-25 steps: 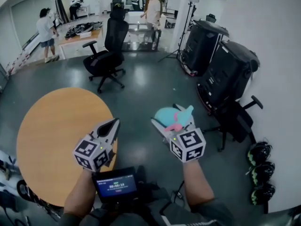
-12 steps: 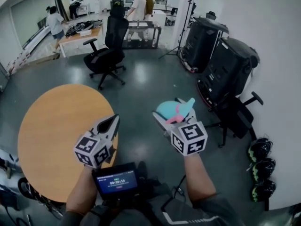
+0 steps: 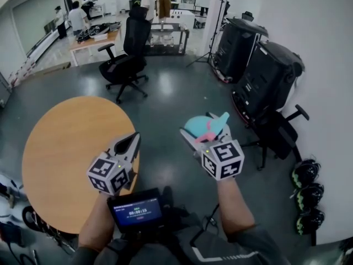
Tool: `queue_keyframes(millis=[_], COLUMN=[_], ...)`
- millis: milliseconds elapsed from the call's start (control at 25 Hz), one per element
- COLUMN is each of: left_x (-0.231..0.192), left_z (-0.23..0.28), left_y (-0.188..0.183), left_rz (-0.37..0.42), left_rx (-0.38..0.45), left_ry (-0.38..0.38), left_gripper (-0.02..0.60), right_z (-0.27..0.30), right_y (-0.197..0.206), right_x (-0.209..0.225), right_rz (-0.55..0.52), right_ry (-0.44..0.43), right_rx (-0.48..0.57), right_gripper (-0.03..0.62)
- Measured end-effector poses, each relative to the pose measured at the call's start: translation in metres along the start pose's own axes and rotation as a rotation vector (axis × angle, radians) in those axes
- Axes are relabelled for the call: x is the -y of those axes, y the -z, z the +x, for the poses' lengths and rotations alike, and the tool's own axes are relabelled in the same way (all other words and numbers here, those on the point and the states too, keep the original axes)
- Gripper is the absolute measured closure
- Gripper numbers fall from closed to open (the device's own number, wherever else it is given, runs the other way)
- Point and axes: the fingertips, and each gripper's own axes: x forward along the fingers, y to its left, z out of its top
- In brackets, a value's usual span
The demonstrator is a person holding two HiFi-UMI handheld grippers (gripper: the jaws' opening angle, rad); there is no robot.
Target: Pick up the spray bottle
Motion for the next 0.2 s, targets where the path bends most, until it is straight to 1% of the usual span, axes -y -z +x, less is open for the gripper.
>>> queue_keyframes(millis=[200], left_x=[0.0037], left_z=[0.0047], left_y=[0.0106], left_rz=[0.003], left_rx=[-0.015], left_ry=[-0.033], left_gripper=[0.578], right_z=[-0.002], right_y=[0.0028], right_x=[0.007], right_rz=[-0.027], right_ry=[-0.006], right_rx=[-0.009], right_gripper=[0.168])
